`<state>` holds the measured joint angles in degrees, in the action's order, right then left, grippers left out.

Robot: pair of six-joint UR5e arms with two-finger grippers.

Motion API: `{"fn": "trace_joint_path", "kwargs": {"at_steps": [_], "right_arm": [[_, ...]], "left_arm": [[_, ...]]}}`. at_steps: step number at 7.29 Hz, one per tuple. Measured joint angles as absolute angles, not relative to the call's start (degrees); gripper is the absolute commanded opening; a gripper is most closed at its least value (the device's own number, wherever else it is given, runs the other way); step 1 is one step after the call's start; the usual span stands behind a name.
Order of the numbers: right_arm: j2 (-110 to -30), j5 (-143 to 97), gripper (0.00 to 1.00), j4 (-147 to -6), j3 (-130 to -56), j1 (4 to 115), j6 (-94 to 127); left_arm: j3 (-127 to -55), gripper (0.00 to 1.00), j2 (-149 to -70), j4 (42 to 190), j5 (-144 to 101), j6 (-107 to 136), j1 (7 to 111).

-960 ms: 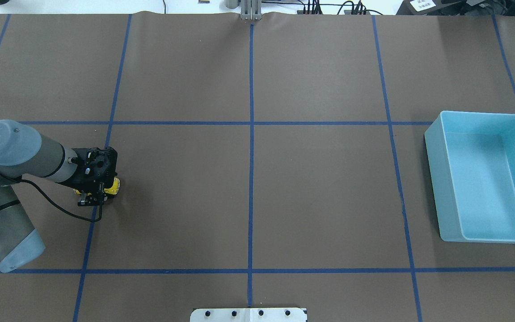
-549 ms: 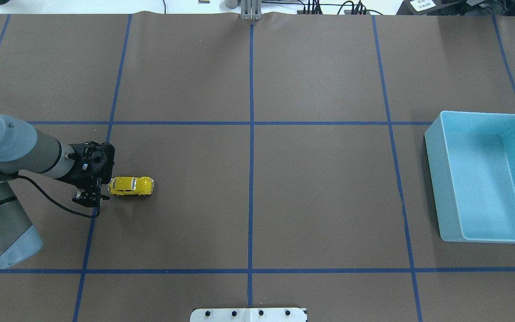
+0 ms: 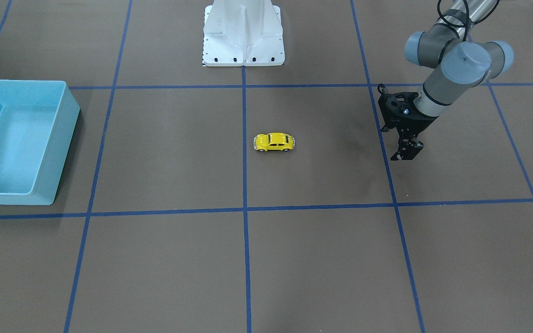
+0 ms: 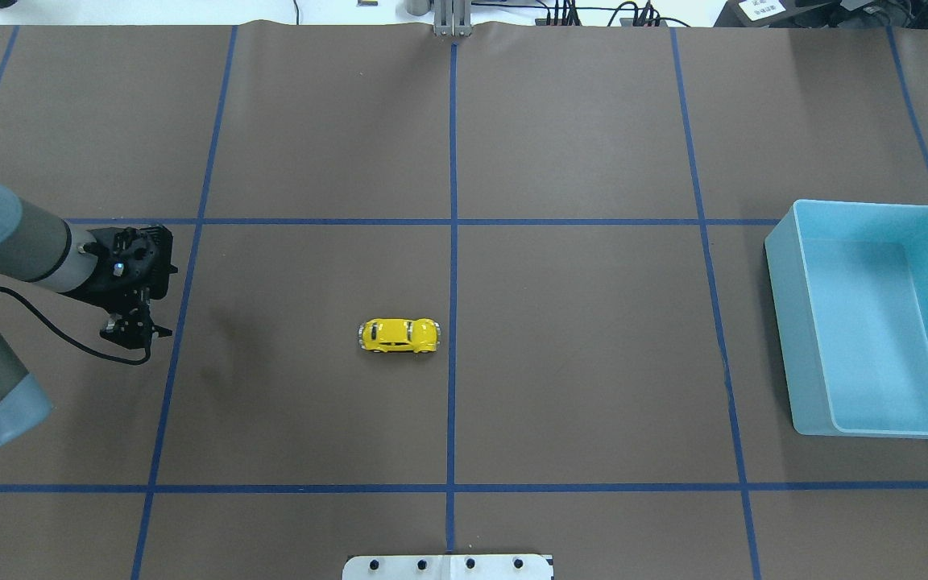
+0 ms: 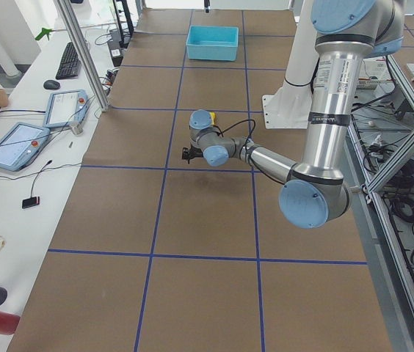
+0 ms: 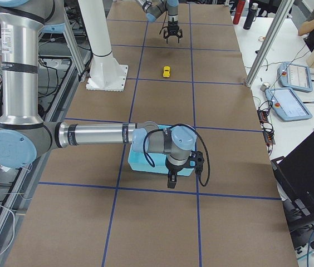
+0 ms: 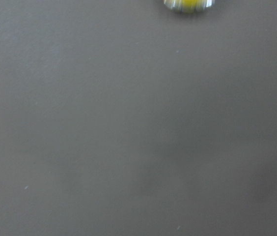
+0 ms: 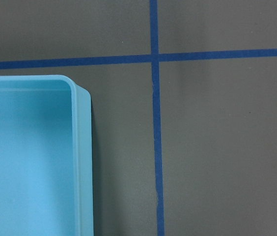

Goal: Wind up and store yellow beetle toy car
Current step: 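Lift the left gripper away as the car rolls forward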

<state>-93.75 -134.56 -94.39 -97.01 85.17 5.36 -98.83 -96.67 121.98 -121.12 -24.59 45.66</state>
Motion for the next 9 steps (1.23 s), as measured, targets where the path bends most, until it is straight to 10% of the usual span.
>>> {"fn": "trace_joint_path", "kwargs": {"at_steps": [9], "right_arm": [[-88.5,-134.4,1.0,-93.9,-98.6,86.4,1.6]], "left_arm": [[-92.1,1.0,-94.0,98.6,-132.9,-1.7,83.4]]}}
